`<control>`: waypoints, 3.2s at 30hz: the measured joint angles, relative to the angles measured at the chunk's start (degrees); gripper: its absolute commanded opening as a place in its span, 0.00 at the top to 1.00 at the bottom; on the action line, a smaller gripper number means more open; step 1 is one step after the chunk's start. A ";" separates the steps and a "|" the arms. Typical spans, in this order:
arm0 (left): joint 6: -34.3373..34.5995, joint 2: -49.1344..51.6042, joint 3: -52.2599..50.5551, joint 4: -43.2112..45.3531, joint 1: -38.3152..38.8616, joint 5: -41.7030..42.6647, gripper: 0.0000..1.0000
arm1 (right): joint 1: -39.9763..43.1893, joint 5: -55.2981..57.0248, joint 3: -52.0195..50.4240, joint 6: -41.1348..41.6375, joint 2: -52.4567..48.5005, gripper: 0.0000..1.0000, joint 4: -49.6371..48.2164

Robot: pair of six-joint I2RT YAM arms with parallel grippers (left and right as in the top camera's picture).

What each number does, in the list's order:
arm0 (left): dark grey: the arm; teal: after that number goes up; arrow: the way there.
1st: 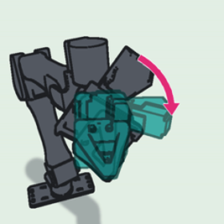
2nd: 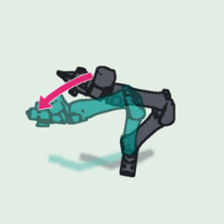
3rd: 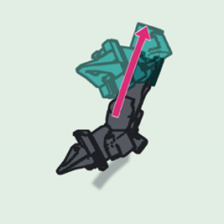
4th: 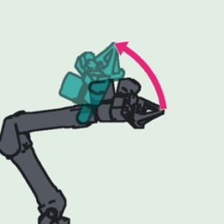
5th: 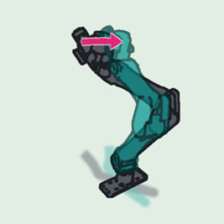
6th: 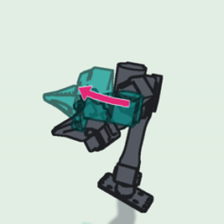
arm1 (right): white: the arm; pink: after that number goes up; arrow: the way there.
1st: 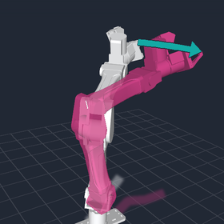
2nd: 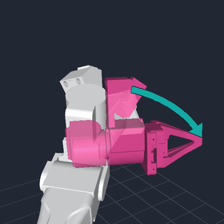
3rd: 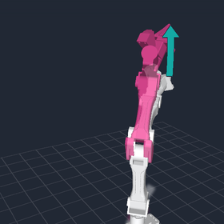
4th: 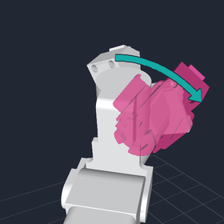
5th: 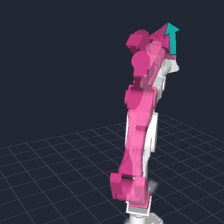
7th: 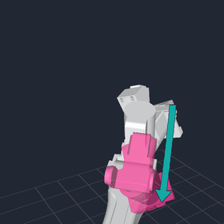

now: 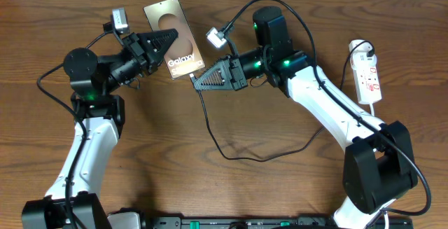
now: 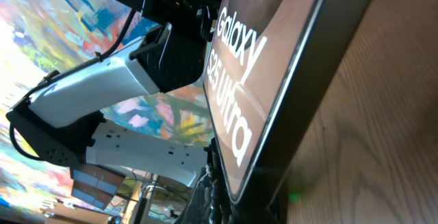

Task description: Plug charger to phone and switch on socket

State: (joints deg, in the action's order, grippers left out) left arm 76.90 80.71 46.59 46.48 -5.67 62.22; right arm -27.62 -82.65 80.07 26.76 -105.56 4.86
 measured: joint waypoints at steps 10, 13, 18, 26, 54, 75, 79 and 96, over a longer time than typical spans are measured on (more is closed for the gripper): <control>0.81 0.00 0.00 0.00 0.00 -0.04 0.93 | 0.00 0.20 0.00 0.02 0.00 0.99 0.00; 0.85 0.00 0.00 0.00 0.00 -0.04 0.93 | 0.00 0.22 0.00 0.00 0.02 0.99 0.00; 0.85 0.00 0.00 0.00 0.00 -0.04 0.93 | 0.00 0.22 0.00 0.00 0.00 0.99 0.00; 0.83 0.00 0.00 0.00 0.00 -0.02 0.93 | 0.00 0.24 0.00 0.02 0.00 0.99 0.00; -1.36 0.00 0.00 0.02 1.07 -0.68 0.93 | 0.00 0.63 0.00 4.98 0.02 0.99 0.00; -3.48 0.00 0.00 0.24 0.20 -0.98 0.93 | -0.07 4.55 -0.24 11.67 0.00 0.99 -4.57; -3.52 0.02 0.00 0.24 0.13 -1.09 0.93 | -0.07 5.05 -0.26 12.20 0.02 0.99 -5.20; -3.50 0.02 0.00 -0.22 -0.24 -1.11 0.93 | -0.04 6.08 -0.68 15.87 0.00 0.72 -8.83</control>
State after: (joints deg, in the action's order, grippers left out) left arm 73.41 80.73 46.59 46.26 -5.91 61.10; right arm -27.66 -76.58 79.40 42.63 -105.56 -3.97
